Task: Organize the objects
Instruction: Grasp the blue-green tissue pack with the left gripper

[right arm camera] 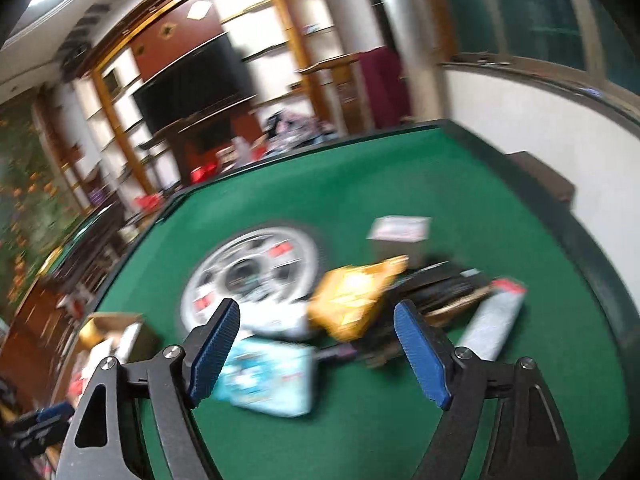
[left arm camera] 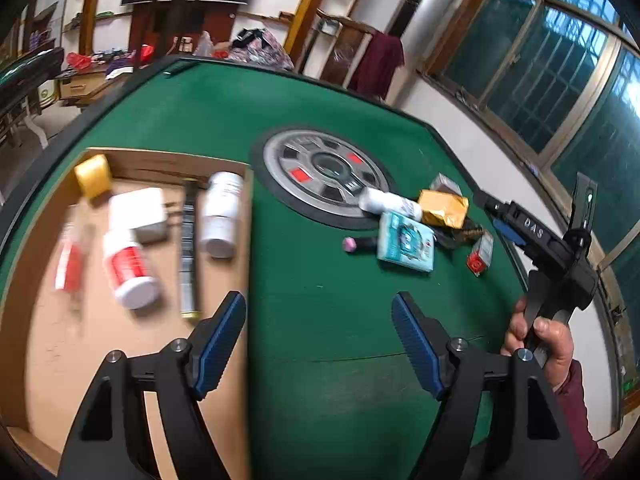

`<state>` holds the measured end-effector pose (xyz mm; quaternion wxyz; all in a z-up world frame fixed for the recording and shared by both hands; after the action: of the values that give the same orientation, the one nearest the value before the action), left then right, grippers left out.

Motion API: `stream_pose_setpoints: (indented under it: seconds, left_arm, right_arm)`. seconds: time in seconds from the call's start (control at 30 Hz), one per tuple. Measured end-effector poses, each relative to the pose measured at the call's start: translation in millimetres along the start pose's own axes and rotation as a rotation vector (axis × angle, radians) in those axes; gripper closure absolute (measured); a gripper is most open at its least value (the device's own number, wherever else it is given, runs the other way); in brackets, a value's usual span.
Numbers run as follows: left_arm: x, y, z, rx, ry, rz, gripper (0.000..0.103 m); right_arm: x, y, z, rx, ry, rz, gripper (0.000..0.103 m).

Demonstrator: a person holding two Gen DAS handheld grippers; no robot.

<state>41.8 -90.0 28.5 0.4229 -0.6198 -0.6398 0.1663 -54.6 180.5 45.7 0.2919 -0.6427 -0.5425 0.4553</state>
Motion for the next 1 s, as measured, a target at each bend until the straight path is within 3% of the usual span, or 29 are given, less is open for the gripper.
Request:
stream_pose_setpoints:
  seconds: [0.2,0.33,0.57,0.63,0.77,0.87,1.0]
  left_arm:
    - [47,-8,44,-0.005,0.038,0.104,0.028]
    - [78,-26,82,0.007,0.113,0.166,0.028]
    - [96,-26,154,-0.123,0.169,0.106,0.028]
    - [104,-16,156,-0.178,0.237,0.092,0.029]
    - [132,10,124,-0.275,0.46,0.114,0.029]
    - [140,17,107,-0.243,0.421,0.236,0.029]
    - [160,29,99,-0.164,0.323,0.487,0.028]
  right_arm:
    - [37,2,7,-0.001,0.014,0.078,0.019]
    - [41,5,10,-0.035,-0.018,0.134,0.019]
    - [39,3,11,-0.02,-0.016,0.124,0.018]
    - [40,3,13,-0.021,-0.016,0.13,0.018]
    - [47,3,13,-0.022,-0.012,0.162,0.018]
    - [53,3,14,-0.025,-0.004,0.189,0.017]
    - [63,3,13,-0.024,0.008,0.234,0.017]
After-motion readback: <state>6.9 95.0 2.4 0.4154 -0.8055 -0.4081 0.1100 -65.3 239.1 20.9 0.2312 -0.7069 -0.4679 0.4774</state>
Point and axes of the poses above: each gripper's, at about its wrist camera, not at the fingertips, and z roughly the way its jaws point, x to its right, y to its underside, the point moved 7 cm from there along z, roughly the way its jaws point, and after that the axes turned 12 degrees about x, right-handed, at the moved point
